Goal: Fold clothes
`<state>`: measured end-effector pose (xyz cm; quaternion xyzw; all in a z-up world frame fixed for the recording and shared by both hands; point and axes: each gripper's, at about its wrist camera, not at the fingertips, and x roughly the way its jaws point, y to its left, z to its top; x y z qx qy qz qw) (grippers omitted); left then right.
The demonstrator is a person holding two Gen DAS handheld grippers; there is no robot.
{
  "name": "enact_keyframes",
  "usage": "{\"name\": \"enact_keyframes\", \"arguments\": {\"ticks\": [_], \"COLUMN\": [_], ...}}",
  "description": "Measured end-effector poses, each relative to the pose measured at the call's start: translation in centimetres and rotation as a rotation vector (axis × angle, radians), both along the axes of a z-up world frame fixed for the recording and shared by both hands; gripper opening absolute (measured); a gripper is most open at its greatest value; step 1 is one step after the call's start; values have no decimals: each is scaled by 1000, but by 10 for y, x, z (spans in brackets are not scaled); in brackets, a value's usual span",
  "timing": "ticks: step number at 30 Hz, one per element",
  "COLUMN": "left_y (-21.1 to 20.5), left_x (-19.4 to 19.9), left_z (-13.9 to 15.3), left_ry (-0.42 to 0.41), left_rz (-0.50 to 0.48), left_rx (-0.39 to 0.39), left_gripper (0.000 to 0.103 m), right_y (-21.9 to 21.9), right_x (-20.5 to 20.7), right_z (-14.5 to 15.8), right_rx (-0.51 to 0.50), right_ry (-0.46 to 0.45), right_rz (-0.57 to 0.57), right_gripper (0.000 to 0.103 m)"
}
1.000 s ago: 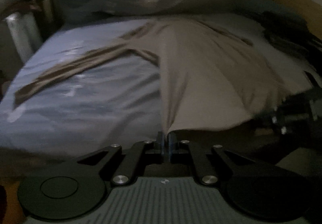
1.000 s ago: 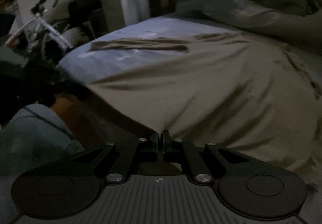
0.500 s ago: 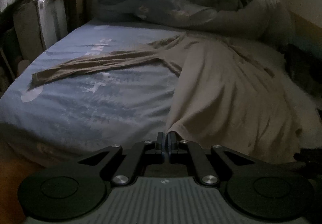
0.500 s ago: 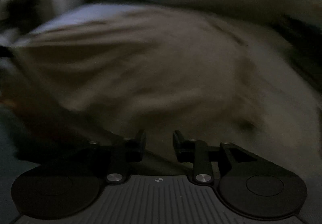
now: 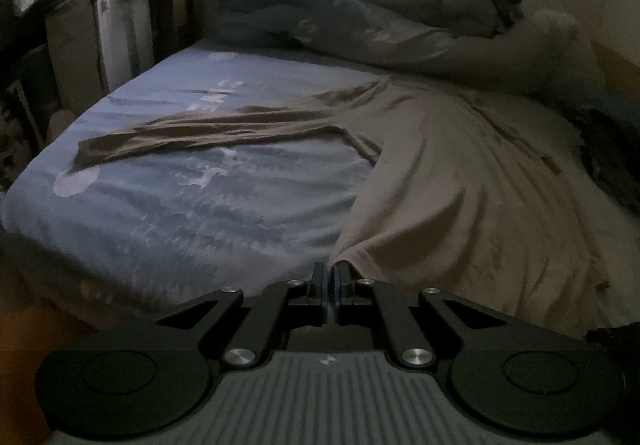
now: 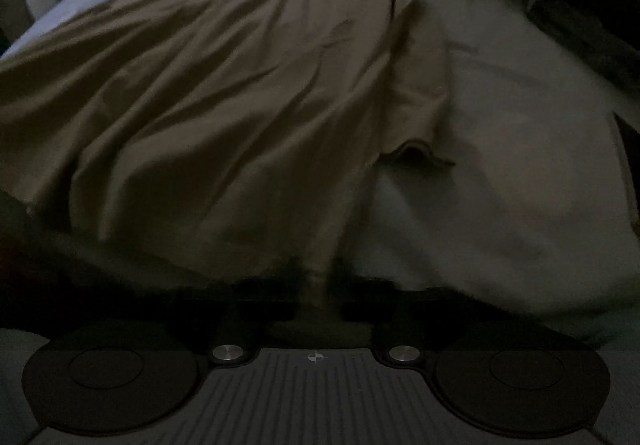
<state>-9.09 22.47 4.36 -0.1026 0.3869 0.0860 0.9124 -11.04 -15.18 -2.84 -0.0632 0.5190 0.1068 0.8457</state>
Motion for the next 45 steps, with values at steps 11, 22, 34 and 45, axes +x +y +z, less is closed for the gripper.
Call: {"name": "enact_keyframes", "arguments": {"ticks": [11, 22, 34, 45], "left_y": [22, 41, 24, -75], "left_x": [-7, -17, 5, 106], "left_z": [-5, -39, 1, -10], "left_ry": [46, 239, -44, -302], "left_rz": [108, 257, 229, -101], "left_rx": [-58, -91, -203, -406], "left_gripper": [7, 4, 72, 103], "right_y": [-49, -15, -64, -85], "right_x": [-1, 1, 4, 79], "right_z": [53, 17, 74, 31], "right_rx": [-95, -137, 3, 218], "right_ry": [25, 160, -42, -35], "right_rz": [80, 192, 63, -114], "right_gripper": [4, 9, 64, 58]}}
